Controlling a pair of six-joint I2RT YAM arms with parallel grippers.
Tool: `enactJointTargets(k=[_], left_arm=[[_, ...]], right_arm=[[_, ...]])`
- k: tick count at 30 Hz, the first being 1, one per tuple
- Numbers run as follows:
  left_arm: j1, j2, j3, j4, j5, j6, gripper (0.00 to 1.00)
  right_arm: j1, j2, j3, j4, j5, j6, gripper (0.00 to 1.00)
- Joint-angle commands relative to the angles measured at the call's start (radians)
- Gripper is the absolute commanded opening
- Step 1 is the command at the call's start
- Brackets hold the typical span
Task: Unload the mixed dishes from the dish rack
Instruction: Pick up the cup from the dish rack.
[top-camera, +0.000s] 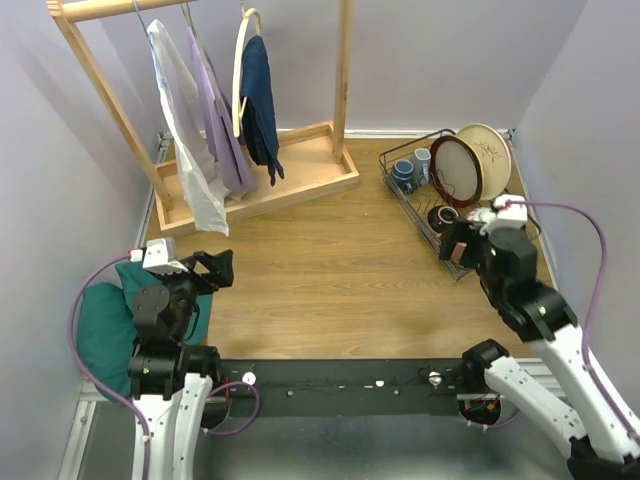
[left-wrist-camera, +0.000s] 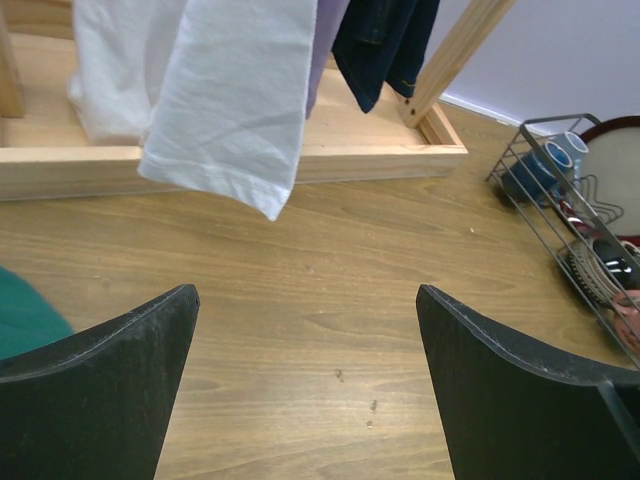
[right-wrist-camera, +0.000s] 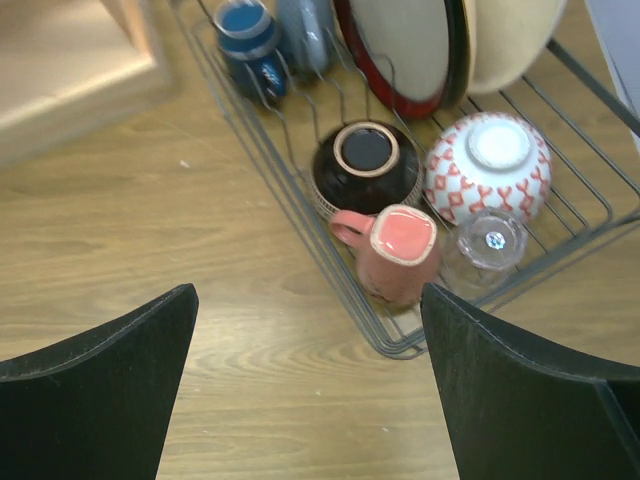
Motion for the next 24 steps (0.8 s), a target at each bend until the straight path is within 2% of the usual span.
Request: enactJointTargets(k=[1, 7, 13, 16, 18, 20, 21, 24], left_arm=[[-0.002, 0.004, -0.023, 0.074, 0.073, -0.041, 0.99], [-0.043, -0.034, -0.037, 0.076, 0.053, -0.032, 0.99], [-0.103, -0.059, -0.032, 0.062, 0.033, -0.029, 0.99], [-0.121, -0.052, -0.035, 0.066, 0.039, -0.027, 0.99], [-0.123, -0.052, -0.041, 0.079, 0.042, -0.024, 0.99], [-0.122, -0.042, -0.048, 0.097, 0.058, -0.021, 0.99], [-0.123, -0.03, -0.046, 0.099, 0.059, -0.025, 0.99], [-0.125, 0.031, -0.037, 0.111, 0.108, -0.018, 0.99]], right_arm=[[0.006, 0.224, 0.143, -0.057, 0.049, 0.009, 1.0], [0.006, 0.488, 0.227, -0.048, -0.02, 0.011, 1.0], [-0.004, 0.686, 0.353, -0.141, 0.087, 0.106, 1.0], [-0.032, 0.71, 0.382, -0.191, 0.118, 0.123, 1.0], [-0.105, 0.726, 0.376, -0.208, 0.097, 0.111, 1.0], [-0.191, 0.741, 0.374, -0.229, 0.0, 0.104, 1.0], [-0.275, 0.762, 0.377, -0.24, -0.037, 0.104, 1.0], [-0.305, 0.761, 0.364, -0.243, -0.063, 0.12, 1.0]])
